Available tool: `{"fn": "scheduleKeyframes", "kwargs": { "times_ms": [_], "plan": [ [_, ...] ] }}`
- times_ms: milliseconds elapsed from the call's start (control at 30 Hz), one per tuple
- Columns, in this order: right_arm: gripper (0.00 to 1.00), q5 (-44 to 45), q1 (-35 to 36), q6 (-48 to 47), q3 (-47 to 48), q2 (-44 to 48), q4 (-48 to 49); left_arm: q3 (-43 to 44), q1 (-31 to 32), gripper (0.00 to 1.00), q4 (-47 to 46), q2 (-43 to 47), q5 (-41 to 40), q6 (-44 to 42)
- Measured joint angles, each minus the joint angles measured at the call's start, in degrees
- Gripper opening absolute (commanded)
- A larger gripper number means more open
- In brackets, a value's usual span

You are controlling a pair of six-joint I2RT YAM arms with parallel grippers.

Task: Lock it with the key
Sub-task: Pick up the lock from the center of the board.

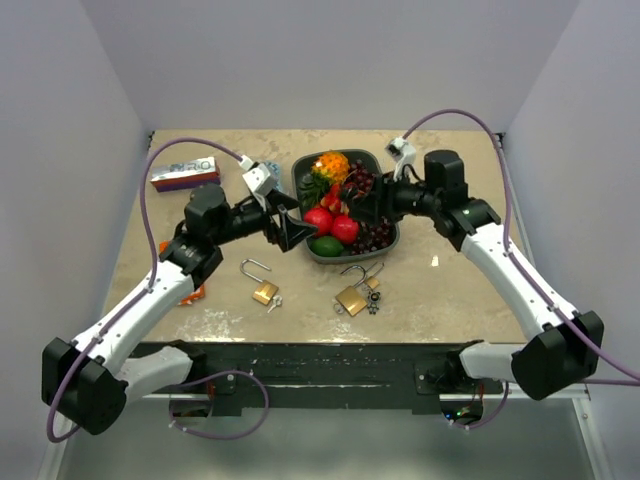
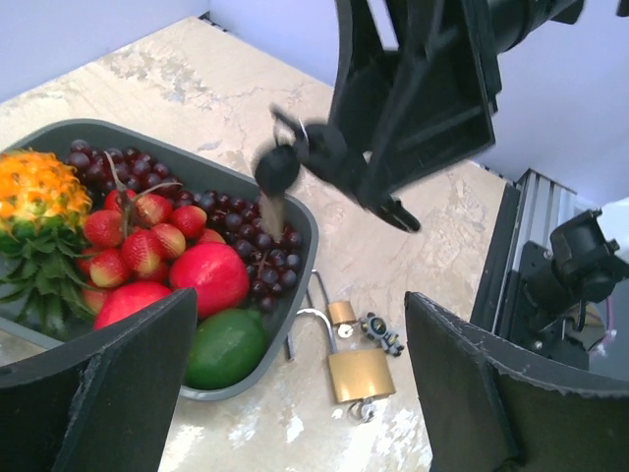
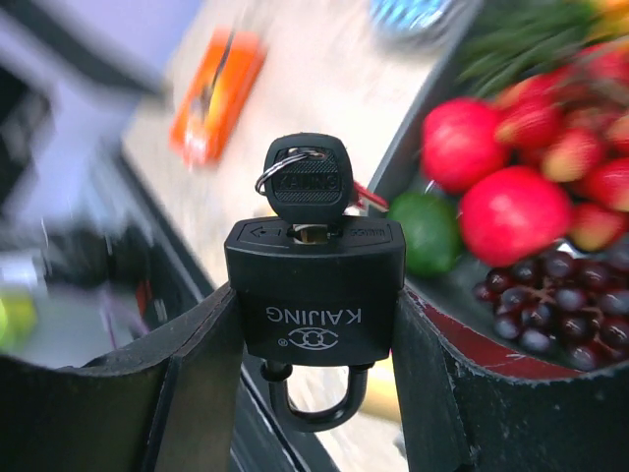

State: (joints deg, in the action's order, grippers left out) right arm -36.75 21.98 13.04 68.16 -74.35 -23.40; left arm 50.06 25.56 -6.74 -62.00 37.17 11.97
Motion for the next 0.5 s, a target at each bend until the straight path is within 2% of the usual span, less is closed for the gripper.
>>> {"fn": "scheduleKeyframes", "kwargs": {
  "times_ms": [200, 367, 500],
  "plan": [
    [0.00, 15.37, -2.80, 17.88, -1.03, 6.16, 6.86, -0.42, 7.34, 0.86, -5.18, -3.63, -10.05, 4.57],
    [0.00, 27.91, -3.23, 25.70, 0.70, 8.83, 3.61, 4.44, 13.86, 0.86, -8.52, -12.79, -15.21, 7.58],
    [0.00, 32.59, -4.07, 28.63, 2.03, 8.87, 1.07, 8.48, 16.65, 0.85, -11.65, -18.53, -17.38, 10.67]
  ]
}}
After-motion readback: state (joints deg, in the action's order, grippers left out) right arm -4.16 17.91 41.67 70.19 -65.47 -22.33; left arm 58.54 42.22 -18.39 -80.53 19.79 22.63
